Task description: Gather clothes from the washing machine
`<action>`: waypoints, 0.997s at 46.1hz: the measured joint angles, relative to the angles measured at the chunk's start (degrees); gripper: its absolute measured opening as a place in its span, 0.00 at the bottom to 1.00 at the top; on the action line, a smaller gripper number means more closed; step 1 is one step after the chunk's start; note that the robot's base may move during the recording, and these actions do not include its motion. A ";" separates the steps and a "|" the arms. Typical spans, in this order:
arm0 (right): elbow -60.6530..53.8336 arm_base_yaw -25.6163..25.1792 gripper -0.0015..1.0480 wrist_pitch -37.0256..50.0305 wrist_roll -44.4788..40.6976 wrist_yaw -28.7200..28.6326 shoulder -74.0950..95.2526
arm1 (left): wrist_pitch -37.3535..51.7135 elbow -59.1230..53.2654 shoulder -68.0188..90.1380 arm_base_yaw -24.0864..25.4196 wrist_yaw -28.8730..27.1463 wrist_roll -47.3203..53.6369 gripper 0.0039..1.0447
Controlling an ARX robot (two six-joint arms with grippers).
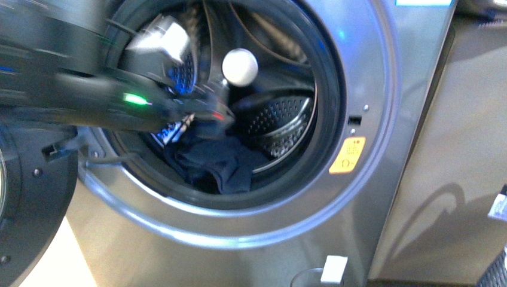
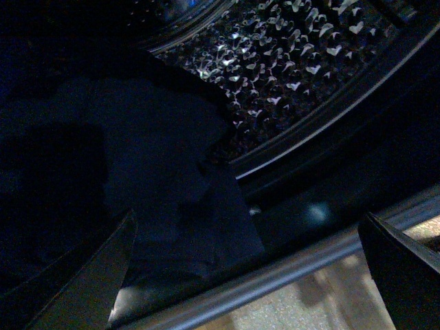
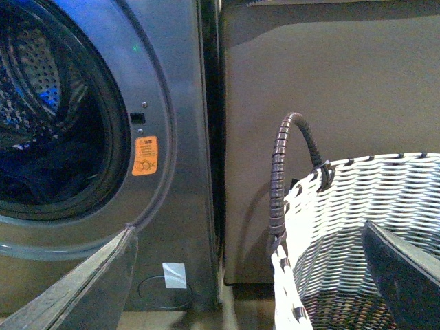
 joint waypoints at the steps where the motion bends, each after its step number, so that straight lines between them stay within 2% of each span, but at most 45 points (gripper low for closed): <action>1: 0.00 0.00 0.93 0.00 0.00 0.00 0.00 | -0.42 1.27 0.94 -0.13 -0.37 0.07 0.94; 13: 0.00 0.00 0.93 0.00 0.00 0.00 0.00 | -10.34 22.01 14.05 0.17 -7.45 -1.36 0.94; 17: 0.00 0.00 0.93 0.00 0.00 0.00 0.00 | -16.57 28.74 18.25 0.61 -9.92 -1.60 0.94; 27: 0.00 0.00 0.93 0.00 0.00 0.00 0.00 | -25.09 37.73 25.46 1.11 -13.66 0.48 0.94; 35: 0.00 0.00 0.93 0.00 0.00 0.00 0.00 | -27.74 38.62 26.47 1.09 -12.70 1.46 0.94; 40: 0.00 0.00 0.93 0.00 0.00 0.00 0.00 | -31.89 38.99 26.47 0.94 -9.86 2.05 0.94; 46: 0.00 0.00 0.93 0.00 0.00 0.00 0.00 | -37.64 40.74 26.47 0.83 -10.12 3.80 0.94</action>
